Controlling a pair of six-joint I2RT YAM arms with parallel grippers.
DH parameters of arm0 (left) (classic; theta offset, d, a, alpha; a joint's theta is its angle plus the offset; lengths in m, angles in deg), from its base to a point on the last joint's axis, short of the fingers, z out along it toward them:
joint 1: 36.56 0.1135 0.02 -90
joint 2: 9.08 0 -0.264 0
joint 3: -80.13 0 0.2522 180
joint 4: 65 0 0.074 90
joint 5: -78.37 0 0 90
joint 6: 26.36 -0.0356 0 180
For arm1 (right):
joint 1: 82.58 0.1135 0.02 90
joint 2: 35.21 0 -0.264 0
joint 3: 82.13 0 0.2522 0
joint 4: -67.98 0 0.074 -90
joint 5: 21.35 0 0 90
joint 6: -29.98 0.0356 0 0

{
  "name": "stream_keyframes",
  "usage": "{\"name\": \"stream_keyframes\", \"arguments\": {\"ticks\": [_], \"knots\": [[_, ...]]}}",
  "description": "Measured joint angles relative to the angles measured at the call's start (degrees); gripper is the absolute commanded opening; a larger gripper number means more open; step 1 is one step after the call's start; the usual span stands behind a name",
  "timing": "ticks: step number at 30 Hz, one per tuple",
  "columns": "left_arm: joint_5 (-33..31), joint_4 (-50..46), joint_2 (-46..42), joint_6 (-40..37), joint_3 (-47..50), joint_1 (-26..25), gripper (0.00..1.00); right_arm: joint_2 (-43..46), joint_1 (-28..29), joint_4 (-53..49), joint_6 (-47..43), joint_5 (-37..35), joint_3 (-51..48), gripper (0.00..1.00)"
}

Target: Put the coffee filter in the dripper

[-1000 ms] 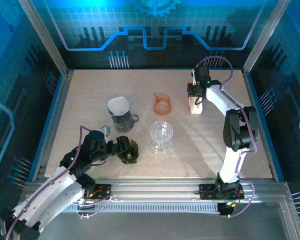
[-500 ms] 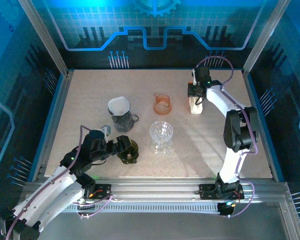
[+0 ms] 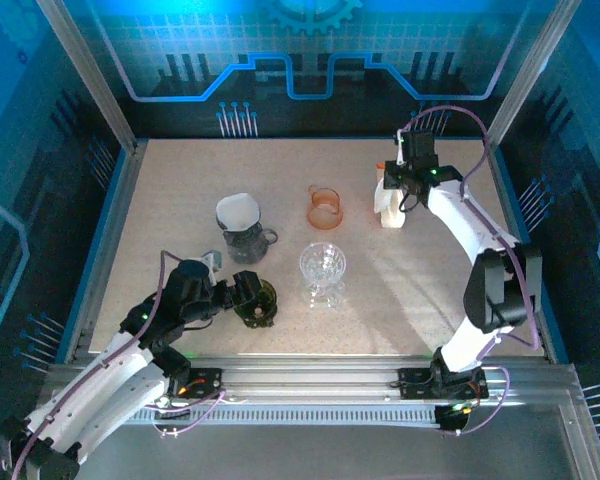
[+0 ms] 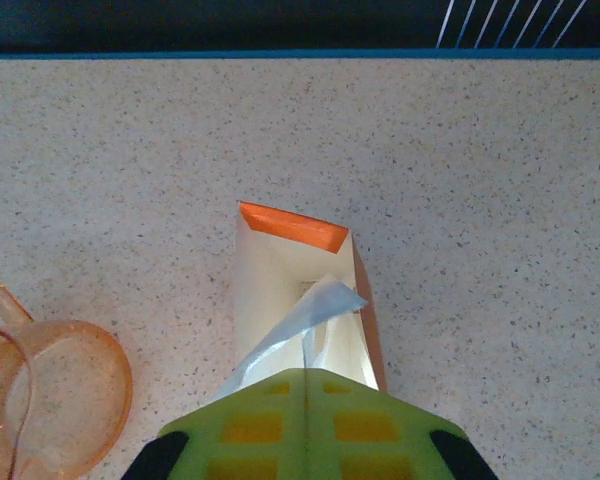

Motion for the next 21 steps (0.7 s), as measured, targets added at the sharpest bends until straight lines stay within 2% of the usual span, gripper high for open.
{"name": "stream_keyframes", "arguments": {"ticks": [12,21], "knots": [[1.14,0.02,-0.07,0.00,-0.68,0.00,0.99,15.30,4.66,-0.24,0.26,-1.38,-6.97,0.00],[2.01,0.02,-1.38,0.04,-0.68,0.00,0.99,32.06,12.17,-5.14,2.25,1.38,-13.22,0.00]]}}
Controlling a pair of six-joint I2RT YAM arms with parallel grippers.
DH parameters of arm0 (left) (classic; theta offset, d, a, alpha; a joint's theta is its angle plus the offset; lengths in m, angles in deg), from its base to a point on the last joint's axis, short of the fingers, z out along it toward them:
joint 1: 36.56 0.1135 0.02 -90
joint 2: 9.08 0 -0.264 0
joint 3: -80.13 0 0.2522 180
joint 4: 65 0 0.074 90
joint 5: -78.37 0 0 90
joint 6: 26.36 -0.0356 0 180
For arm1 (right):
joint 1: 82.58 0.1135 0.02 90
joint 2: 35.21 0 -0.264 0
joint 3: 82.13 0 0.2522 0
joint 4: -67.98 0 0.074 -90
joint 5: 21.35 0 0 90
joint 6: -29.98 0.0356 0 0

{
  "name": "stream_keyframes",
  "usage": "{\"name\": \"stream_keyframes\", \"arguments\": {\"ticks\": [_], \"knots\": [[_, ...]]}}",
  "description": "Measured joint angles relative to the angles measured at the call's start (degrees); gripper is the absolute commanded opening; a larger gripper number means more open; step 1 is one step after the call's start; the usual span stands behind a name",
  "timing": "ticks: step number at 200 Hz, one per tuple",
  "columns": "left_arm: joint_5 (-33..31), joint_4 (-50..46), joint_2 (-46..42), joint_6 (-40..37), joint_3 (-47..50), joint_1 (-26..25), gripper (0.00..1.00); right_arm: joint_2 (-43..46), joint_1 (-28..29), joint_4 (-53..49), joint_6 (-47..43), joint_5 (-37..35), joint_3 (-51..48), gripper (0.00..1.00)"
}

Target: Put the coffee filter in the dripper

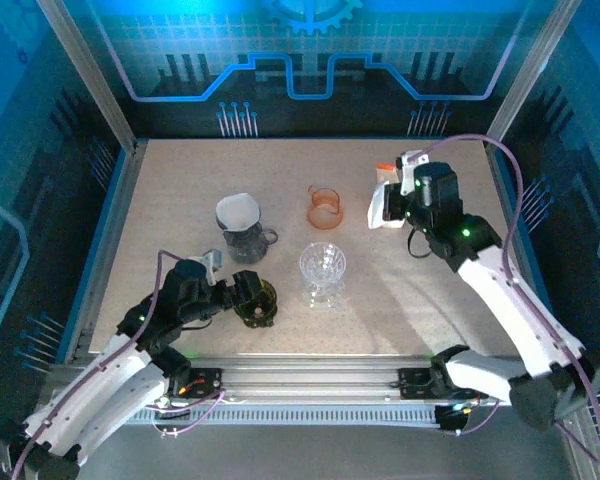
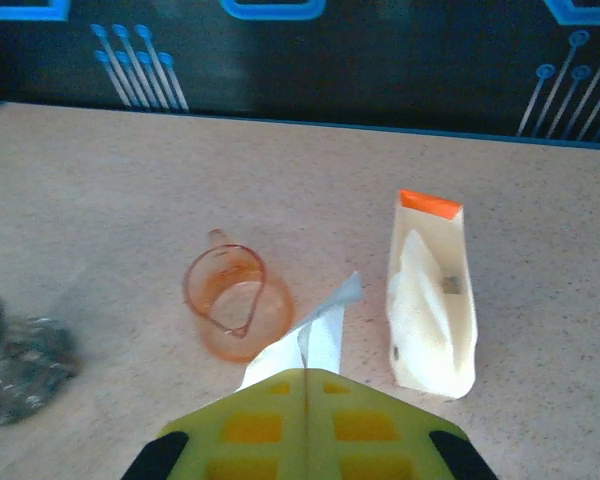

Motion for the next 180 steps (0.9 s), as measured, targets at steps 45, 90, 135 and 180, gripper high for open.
{"name": "stream_keyframes", "arguments": {"ticks": [45,90,135,180], "knots": [[0.17,-0.04,-0.94,-0.02,0.00,0.00,0.99,7.56,6.58,-8.94,1.01,4.63,1.16,0.00],[0.17,0.00,-1.44,-0.02,-0.02,0.00,0.99,7.39,13.33,-18.84,1.88,10.84,6.84,0.00],[0.17,0.00,-1.44,-0.02,0.00,0.00,0.99,3.93,15.47,-24.96,3.19,16.13,10.05,0.00],[0.46,0.17,-1.44,-0.04,0.00,0.00,0.99,-2.54,15.63,-27.85,3.67,20.11,12.70,0.00]]}}
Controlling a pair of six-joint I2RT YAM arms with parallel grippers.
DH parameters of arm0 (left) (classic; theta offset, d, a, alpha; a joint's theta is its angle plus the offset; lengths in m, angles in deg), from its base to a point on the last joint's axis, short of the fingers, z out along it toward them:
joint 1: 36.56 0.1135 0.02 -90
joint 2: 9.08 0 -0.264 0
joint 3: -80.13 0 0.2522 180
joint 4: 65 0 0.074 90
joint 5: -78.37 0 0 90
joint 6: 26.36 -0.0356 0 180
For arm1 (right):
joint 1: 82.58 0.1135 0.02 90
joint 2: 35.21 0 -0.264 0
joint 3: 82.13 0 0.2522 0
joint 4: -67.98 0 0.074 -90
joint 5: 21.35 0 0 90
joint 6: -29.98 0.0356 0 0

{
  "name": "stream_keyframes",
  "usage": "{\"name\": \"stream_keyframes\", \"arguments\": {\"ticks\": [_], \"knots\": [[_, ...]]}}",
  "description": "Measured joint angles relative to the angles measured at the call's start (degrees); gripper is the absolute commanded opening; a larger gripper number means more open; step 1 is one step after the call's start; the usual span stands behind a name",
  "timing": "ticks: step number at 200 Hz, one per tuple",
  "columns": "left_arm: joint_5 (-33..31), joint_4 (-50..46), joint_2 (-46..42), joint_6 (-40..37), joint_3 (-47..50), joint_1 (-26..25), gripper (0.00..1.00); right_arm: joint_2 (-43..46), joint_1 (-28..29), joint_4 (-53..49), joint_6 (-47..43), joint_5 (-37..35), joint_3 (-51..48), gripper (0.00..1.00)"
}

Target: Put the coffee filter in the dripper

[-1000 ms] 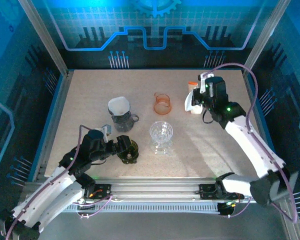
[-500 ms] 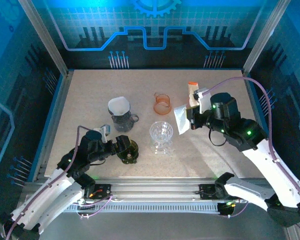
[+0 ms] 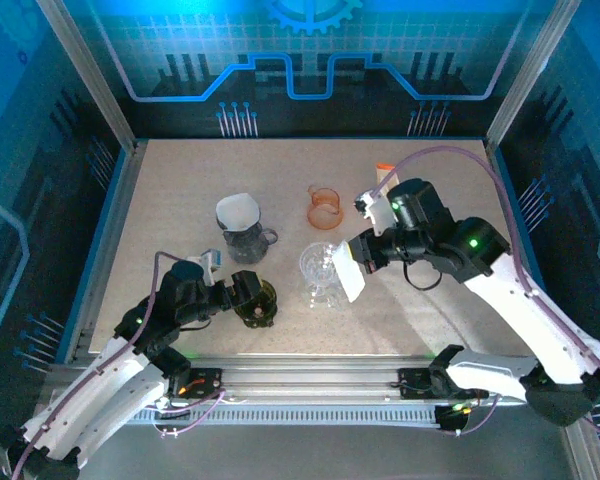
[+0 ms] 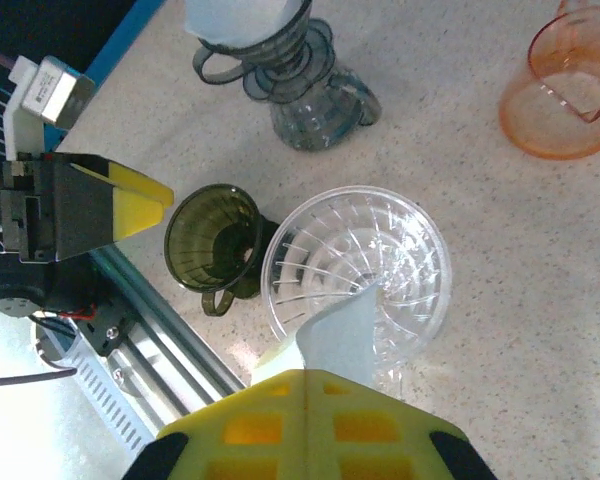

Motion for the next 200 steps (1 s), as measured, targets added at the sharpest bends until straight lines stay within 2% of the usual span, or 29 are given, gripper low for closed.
{"name": "stream_keyframes", "arguments": {"ticks": [45,80,111,159,183,200], "knots": [[0.94,0.57,0.02,-0.44,-0.17,0.00,0.99,-7.04,0.04,-1.97,1.27,-0.13,3.19,0.00],[2.08,0.68,1.51,-1.55,-2.32,0.00,0.99,-11.41,0.70,-4.24,2.10,-2.86,7.21,0.00],[4.02,1.36,3.67,-2.01,-5.07,0.00,0.89,-14.25,2.43,-5.79,2.08,-6.16,10.67,0.00],[7.72,4.70,10.14,-3.61,-10.84,-0.04,0.85,-17.09,3.37,-7.39,1.79,-11.80,11.02,0.00],[8.09,6.40,13.92,-4.66,-13.86,-2.08,0.84,-17.97,3.98,-7.37,1.79,-13.75,11.02,0.00],[7.69,7.26,16.81,-5.86,-16.63,-5.29,0.88,-18.25,4.44,-7.39,1.79,-14.78,11.02,0.00]]}}
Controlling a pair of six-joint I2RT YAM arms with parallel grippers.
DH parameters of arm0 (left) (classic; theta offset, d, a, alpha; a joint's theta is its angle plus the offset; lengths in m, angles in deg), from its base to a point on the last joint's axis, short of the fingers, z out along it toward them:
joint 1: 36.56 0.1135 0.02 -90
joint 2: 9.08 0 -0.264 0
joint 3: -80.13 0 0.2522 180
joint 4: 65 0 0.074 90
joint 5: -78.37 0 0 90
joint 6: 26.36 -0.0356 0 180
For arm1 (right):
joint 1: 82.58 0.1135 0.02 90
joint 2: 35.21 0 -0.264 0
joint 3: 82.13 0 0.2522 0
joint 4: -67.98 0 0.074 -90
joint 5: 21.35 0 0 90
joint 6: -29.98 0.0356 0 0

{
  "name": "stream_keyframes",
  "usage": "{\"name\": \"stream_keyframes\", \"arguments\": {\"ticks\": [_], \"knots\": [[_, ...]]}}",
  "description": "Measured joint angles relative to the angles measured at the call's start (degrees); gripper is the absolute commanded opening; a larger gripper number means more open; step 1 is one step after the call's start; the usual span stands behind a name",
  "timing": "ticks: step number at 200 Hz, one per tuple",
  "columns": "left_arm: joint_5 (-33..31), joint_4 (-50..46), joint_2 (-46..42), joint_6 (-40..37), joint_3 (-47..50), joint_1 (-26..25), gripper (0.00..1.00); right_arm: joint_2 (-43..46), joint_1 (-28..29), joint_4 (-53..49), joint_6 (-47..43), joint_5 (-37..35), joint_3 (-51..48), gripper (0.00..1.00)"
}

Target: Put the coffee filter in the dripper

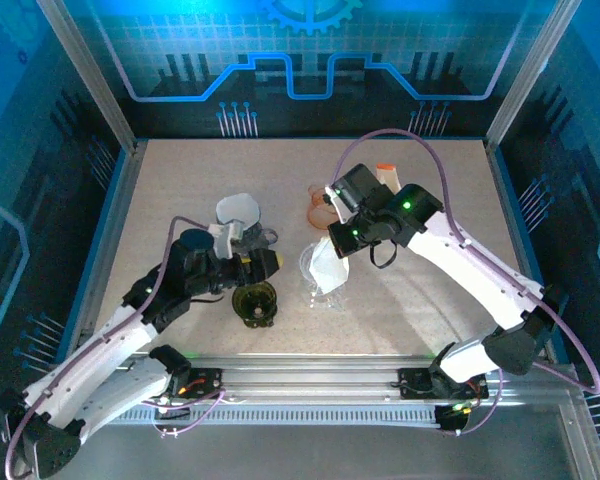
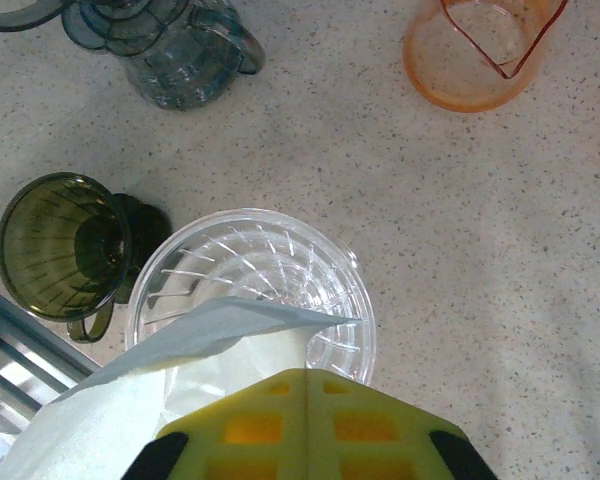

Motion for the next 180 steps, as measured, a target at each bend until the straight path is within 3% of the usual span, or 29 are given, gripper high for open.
{"name": "stream_keyframes", "arguments": {"ticks": [37,65,76,119,159,180], "knots": [[-1.01,2.40,4.52,-2.64,-5.11,-5.42,0.89,-0.20,0.94,0.02,-0.17,-1.25,0.11,0.00],[-2.54,3.37,8.07,-4.90,-8.61,-9.44,0.65,-0.22,1.18,0.15,-0.17,-1.92,0.11,0.00],[-3.15,3.39,9.44,-6.29,-9.81,-10.56,0.60,-0.22,1.22,0.15,-0.17,-2.03,0.11,0.00],[-5.09,3.23,12.00,-6.78,-10.23,-11.19,0.60,-0.22,1.27,0.66,-0.17,-2.05,0.11,0.00],[-6.21,2.54,14.36,-7.52,-10.58,-11.45,0.44,-0.22,1.27,1.31,-0.22,-2.08,0.04,0.00],[-7.08,1.66,15.41,-7.72,-11.45,-11.45,0.42,-0.22,1.27,1.55,-0.33,-2.08,-0.02,0.00]]}}
